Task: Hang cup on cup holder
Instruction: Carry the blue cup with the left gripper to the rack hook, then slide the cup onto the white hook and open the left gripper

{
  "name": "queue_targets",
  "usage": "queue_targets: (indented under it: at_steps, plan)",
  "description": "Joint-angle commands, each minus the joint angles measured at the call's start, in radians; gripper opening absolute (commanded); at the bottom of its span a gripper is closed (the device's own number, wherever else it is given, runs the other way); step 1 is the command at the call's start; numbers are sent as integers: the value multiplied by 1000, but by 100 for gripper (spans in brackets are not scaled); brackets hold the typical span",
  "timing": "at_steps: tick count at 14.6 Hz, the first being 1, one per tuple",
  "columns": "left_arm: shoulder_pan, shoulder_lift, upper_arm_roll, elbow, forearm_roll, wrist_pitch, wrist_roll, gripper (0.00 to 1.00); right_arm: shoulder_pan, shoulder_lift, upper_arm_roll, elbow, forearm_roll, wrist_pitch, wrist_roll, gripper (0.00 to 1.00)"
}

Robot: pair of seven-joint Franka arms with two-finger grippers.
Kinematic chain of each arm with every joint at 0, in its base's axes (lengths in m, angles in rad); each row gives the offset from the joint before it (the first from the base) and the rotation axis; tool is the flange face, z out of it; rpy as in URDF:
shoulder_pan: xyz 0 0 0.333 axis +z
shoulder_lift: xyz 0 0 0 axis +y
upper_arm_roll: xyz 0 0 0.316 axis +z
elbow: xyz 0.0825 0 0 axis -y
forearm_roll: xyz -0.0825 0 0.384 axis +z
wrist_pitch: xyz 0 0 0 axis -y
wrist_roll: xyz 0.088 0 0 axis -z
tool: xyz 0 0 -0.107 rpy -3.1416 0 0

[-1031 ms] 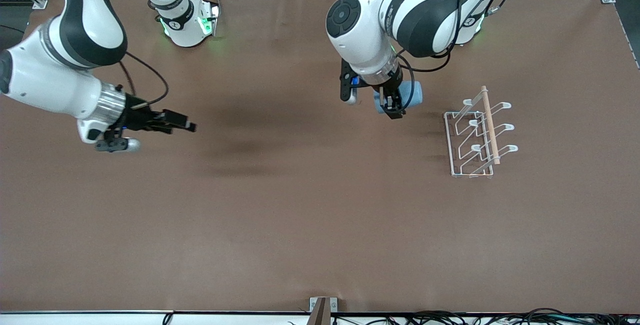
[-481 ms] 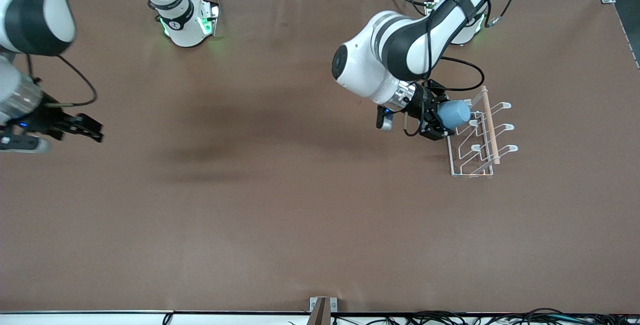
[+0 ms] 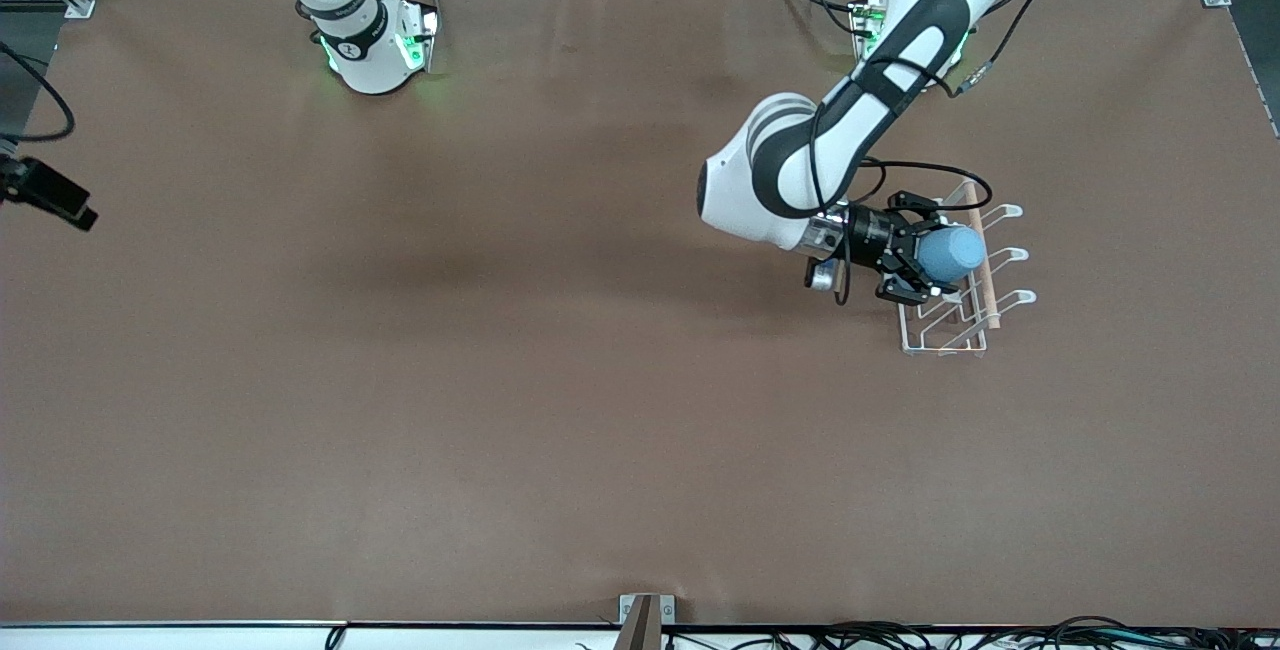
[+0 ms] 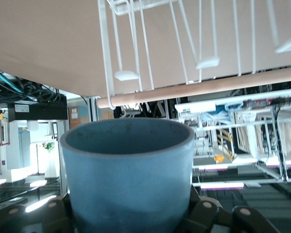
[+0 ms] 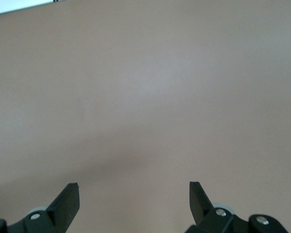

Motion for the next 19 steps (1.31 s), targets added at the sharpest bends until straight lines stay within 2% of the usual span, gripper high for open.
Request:
queue_targets:
  at_steps: [1, 8, 19]
  plan:
    - [39, 0, -4, -29, 66, -9, 10, 0, -22, 9, -17, 57, 66, -71, 8, 100]
    - [78, 83, -4, -29, 166, -9, -9, 0, -16, 12, -17, 65, 52, -51, -6, 100]
    - [73, 144, 16, -46, 173, -9, -119, 0, 5, 18, -16, 58, 37, -43, -88, 100]
